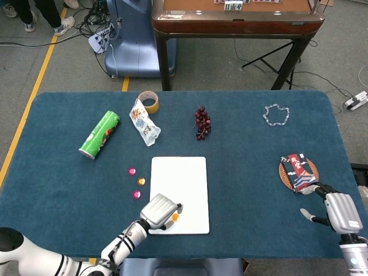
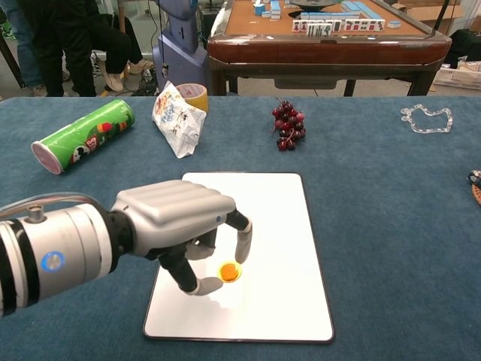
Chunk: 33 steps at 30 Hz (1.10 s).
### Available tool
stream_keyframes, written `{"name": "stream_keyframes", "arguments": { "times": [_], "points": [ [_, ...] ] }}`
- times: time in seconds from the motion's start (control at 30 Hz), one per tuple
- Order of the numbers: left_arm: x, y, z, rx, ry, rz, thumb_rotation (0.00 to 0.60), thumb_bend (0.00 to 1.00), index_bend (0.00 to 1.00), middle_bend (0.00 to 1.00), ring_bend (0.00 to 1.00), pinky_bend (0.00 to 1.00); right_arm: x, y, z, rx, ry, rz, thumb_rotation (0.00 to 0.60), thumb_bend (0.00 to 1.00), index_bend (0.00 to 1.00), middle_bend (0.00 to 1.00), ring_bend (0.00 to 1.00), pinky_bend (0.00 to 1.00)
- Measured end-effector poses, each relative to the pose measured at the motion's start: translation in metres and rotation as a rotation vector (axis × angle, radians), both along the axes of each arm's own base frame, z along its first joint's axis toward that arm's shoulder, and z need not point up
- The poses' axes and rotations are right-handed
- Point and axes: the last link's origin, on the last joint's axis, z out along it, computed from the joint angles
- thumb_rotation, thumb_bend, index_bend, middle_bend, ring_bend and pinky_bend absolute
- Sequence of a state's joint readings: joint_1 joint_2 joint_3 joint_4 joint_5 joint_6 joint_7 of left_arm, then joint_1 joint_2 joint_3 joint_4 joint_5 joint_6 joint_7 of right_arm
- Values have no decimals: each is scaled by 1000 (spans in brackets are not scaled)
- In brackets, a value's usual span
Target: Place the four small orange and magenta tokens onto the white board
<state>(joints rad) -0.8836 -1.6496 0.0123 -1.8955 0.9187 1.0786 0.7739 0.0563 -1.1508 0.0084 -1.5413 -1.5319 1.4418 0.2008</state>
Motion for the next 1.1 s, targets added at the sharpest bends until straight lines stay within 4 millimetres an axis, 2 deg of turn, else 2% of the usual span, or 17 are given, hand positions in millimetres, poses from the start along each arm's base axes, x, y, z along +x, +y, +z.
{"name": "stream_keyframes", "arguments": {
  "times": [0.27, 0.47, 0.57, 0.77, 1.1],
  "points": [
    [-7, -9, -8, -13, 47, -66, 600, 373, 503, 1000, 1000, 1000, -2, 1, -1, 3, -1, -7, 600, 132, 434, 373, 364, 517],
    [-12, -12, -11, -22, 66, -68, 600, 373, 308, 1000, 1000, 1000, -2, 0, -2, 7, -1, -4, 600, 133, 434, 373, 364, 518],
    [-15, -11, -11, -24, 78, -56, 600, 374, 255, 1000, 1000, 1000, -2, 0, -2, 6, -1, -4, 600, 133, 434, 373, 364, 517],
    [-17, -3, -4, 12, 60, -13, 600, 373, 297, 1000, 1000, 1000, -1, -1, -3, 9, -1, -4, 600, 133, 434, 373, 364, 517],
    [-39, 44, 18, 150, 9, 190, 600, 374, 405, 1000, 1000, 1000, 0, -3, -6, 17, -3, 0, 600, 133, 434, 373, 364, 517]
  ]
}}
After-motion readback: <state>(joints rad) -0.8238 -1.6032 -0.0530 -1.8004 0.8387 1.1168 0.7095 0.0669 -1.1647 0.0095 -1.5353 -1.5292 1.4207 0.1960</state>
